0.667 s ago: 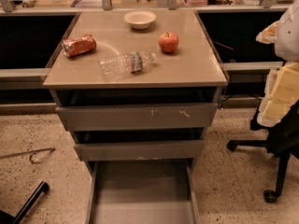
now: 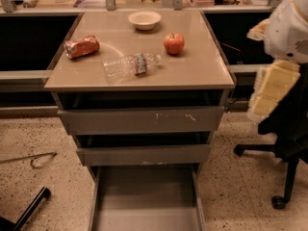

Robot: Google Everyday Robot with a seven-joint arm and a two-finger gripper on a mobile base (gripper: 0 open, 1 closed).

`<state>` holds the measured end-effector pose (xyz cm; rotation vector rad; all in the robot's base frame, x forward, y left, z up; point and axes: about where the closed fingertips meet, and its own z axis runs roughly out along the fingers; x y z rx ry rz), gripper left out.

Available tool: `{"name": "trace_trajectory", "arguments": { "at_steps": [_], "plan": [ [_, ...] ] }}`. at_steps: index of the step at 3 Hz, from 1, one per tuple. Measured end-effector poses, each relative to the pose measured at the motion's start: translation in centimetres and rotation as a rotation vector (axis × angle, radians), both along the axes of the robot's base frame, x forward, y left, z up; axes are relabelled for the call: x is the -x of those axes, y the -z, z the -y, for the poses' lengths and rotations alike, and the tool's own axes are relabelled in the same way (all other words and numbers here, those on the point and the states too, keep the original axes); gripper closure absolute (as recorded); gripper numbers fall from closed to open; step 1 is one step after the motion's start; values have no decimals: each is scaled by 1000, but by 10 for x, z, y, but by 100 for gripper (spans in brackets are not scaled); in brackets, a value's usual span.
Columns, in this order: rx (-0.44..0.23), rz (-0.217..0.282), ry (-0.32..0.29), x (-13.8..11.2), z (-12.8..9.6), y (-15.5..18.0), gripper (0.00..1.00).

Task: Place water bottle into bottom drawer

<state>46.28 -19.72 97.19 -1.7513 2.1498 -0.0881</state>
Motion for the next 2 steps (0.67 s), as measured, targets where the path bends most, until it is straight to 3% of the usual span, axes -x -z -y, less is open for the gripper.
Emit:
{"name": "trace_trajectory", "arguments": {
  "at_steps": [1,2],
  "plan": [
    [-104,28,-140,-54,-58,11,0],
    [-235,-5,-271,-104,-127,40,0]
  ]
}}
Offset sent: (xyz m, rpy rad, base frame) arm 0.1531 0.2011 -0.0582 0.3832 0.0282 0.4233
